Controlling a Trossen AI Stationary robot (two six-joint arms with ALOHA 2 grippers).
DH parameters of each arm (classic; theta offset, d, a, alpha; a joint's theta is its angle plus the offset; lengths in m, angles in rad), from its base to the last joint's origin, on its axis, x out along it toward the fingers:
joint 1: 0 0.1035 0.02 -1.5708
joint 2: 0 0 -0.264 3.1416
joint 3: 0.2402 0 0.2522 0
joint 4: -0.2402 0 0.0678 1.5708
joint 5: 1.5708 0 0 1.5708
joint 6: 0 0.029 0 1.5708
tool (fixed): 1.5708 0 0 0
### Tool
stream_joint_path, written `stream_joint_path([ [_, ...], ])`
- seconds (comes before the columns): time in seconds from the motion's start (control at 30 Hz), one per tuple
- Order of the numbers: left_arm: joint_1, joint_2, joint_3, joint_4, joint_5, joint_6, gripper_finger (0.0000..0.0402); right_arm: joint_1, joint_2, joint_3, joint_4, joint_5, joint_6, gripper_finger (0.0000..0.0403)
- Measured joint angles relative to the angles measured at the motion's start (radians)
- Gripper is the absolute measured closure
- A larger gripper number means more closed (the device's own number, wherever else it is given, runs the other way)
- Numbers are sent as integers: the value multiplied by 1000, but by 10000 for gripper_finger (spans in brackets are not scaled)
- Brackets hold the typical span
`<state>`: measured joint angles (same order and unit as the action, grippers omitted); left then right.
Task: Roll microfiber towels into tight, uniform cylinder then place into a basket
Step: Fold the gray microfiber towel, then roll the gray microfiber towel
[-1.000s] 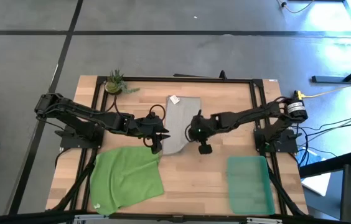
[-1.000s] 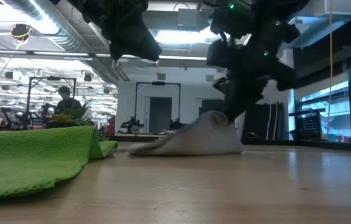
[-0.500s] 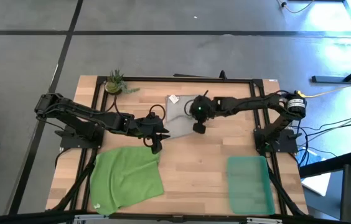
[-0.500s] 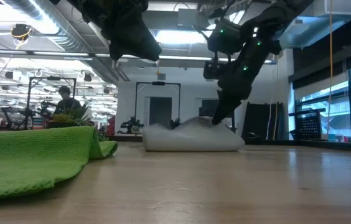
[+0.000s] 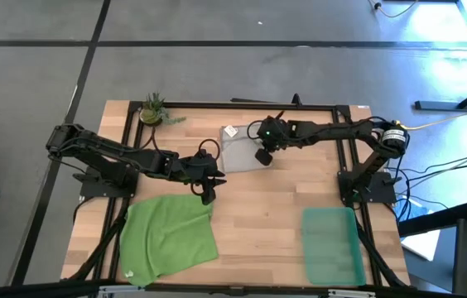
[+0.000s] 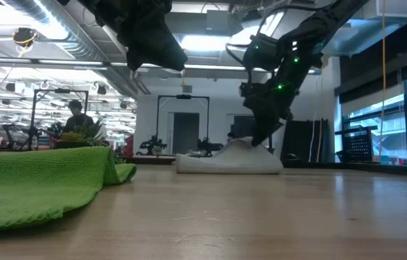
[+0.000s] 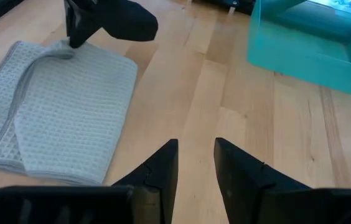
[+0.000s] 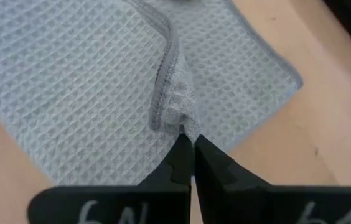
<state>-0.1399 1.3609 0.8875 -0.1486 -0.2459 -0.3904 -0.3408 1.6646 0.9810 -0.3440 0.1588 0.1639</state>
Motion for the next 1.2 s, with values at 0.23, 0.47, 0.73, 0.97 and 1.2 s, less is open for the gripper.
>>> stream_joint_path([
  [0.23,0,0,0,0,0,0,302,3,0,-3,-40,-3,7,385],
  [0.47,0,0,0,0,0,5,302,3,0,-4,-22,-1,-5,321],
  [0.73,0,0,0,-1,-3,7,302,3,1,32,-54,-37,41,244],
  [0.97,37,62,2,2,-11,-12,302,1,-8,92,-246,-386,3,231],
  [1.2,49,139,2,2,2,-26,302,35,0,-16,-66,-259,-47,238],
])
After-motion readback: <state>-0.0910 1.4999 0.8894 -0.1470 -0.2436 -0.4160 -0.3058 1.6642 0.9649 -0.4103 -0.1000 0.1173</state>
